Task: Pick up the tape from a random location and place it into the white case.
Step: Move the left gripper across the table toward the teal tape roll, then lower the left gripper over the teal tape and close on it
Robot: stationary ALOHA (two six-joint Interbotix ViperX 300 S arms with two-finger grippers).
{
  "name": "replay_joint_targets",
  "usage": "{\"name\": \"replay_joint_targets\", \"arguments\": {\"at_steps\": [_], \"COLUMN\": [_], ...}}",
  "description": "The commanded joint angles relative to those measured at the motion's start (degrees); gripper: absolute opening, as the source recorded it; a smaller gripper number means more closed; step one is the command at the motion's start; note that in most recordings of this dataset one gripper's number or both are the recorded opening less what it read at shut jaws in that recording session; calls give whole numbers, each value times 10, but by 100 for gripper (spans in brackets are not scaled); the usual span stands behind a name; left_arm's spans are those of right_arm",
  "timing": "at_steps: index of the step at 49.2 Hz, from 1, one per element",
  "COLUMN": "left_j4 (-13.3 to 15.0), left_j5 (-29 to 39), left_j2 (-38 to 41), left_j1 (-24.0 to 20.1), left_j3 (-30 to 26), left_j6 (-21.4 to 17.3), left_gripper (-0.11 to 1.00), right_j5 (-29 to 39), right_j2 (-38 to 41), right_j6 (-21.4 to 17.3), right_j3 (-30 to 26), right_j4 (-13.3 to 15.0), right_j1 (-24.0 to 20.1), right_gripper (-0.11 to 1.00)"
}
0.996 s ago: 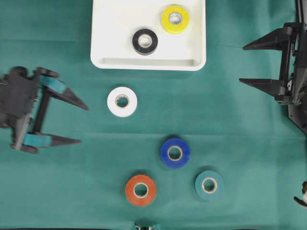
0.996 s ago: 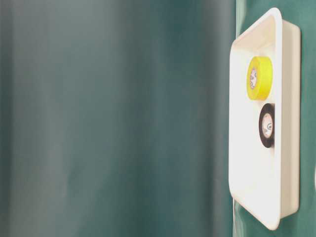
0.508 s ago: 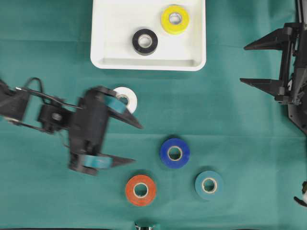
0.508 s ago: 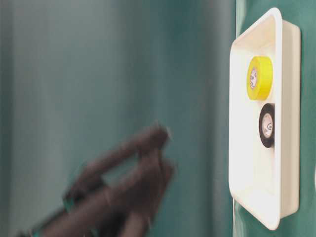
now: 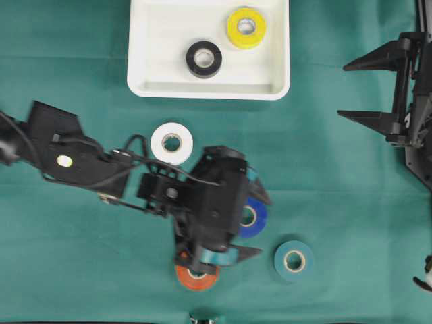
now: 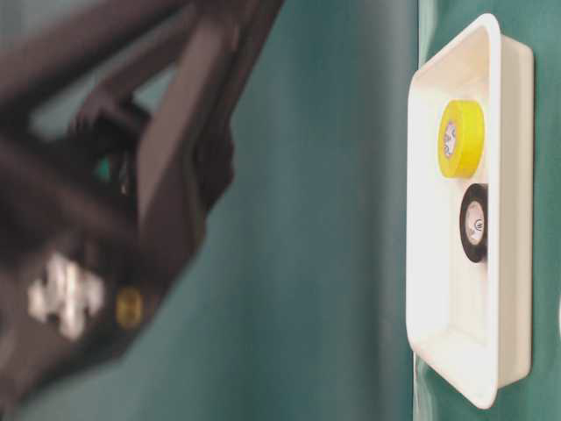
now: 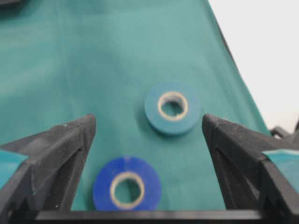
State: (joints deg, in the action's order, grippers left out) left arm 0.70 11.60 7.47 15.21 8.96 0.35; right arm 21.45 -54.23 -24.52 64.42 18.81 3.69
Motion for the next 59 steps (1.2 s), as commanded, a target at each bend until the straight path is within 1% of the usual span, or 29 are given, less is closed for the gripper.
{"name": "replay_joint_targets", "arguments": {"at_steps": [1,11,21,35,49,54,59], "left_j4": [0,-2,-3,-3,-3,-3,-3], "left_j5": [-1,2,3,12,30,56,101], "left_j2": [12,61,91,119,121,124,134], "left_j1": [2,7,10,10,8,5,3], "left_j3": [-44,-109,-155,-187,-193,-198,-221], "left_j6": [-1,-5,-17,-18,-16,-12,-4], "left_gripper": [93,93,93,93,93,93,93], "right_j5": [-2,-2,-2,-2,-3,-2,-2], "right_j2": [4,4,4,4,4,4,4], "right_j6": [-1,-1,-1,-1,-1,-1,-1], "right_j3": [-15,-15,-14,-14,-14,-14,-14], "right_j4": [2,2,2,2,2,2,2], "right_j1": [1,1,1,1,1,1,1], "right_gripper": [89,89,89,89,89,89,89]}}
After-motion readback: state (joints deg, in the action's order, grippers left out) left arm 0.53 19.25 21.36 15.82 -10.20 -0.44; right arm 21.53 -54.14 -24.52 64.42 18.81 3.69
